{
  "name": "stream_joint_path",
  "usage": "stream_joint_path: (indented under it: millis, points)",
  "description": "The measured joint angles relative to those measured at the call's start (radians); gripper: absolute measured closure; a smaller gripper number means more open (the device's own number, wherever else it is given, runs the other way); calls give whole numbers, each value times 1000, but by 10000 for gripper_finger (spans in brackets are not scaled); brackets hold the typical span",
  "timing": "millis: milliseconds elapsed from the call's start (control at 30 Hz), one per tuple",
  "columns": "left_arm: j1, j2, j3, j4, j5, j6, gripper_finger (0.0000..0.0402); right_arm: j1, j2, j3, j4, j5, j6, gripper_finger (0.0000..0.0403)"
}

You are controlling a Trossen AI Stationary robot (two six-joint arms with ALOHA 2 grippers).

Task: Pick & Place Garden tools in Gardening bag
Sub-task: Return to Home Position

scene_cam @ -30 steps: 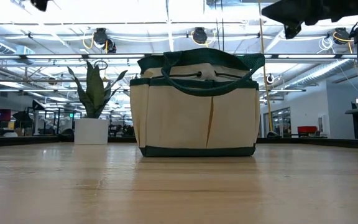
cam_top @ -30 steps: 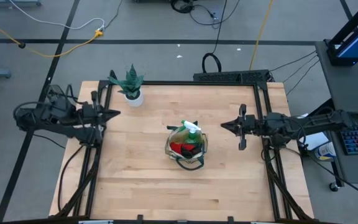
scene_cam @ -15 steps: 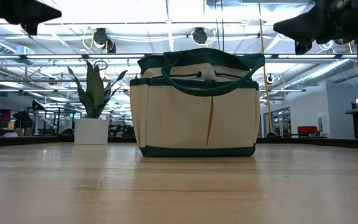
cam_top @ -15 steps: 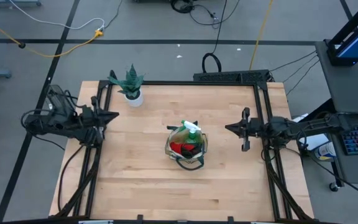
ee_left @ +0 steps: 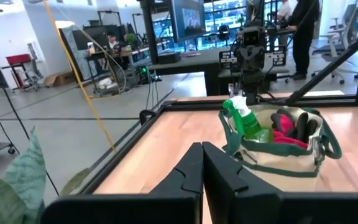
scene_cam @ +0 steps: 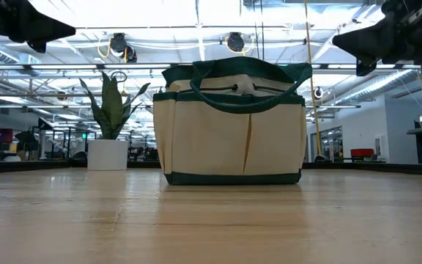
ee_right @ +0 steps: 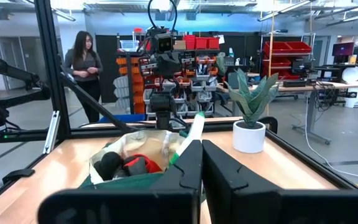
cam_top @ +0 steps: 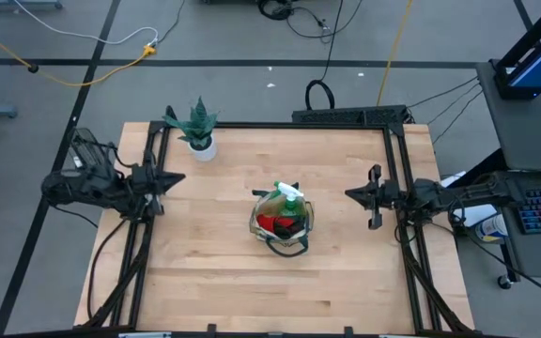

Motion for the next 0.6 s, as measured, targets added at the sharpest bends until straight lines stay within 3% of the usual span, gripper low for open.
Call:
stream_joint_path:
  millis: [600]
  points:
    - [0,0,-179,235,36,44,384,0,-18,-76,15,0,42,403]
